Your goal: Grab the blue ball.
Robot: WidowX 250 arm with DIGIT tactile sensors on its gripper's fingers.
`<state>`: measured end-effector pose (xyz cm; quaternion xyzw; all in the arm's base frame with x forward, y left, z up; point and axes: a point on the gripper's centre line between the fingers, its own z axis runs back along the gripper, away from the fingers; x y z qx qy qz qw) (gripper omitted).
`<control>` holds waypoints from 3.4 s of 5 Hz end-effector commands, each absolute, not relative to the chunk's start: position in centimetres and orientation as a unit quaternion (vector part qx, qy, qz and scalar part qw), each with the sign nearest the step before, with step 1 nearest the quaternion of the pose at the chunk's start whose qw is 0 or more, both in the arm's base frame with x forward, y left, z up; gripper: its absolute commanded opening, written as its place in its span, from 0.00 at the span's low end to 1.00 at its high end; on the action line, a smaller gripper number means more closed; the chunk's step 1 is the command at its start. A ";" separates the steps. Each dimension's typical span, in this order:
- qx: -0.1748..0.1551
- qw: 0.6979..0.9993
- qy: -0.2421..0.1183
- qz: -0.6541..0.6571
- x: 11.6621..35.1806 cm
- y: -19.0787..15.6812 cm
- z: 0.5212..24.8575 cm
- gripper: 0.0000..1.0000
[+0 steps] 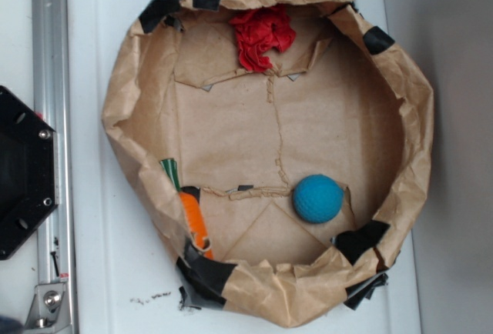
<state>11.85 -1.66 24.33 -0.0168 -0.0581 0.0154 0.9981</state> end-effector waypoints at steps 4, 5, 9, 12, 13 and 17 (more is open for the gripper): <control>0.012 0.965 -0.262 -0.007 24.2 1.8 16.1 1.00; -0.007 0.974 -0.225 -0.026 27.8 1.5 12.7 1.00; -0.035 0.950 -0.211 -0.227 30.5 -7.9 5.0 1.00; 0.012 0.977 -0.172 -0.124 29.2 -3.0 11.4 0.00; -0.021 0.979 -0.198 -0.035 26.2 -1.0 16.2 0.00; 0.061 0.977 -0.114 0.168 21.8 1.2 17.7 0.00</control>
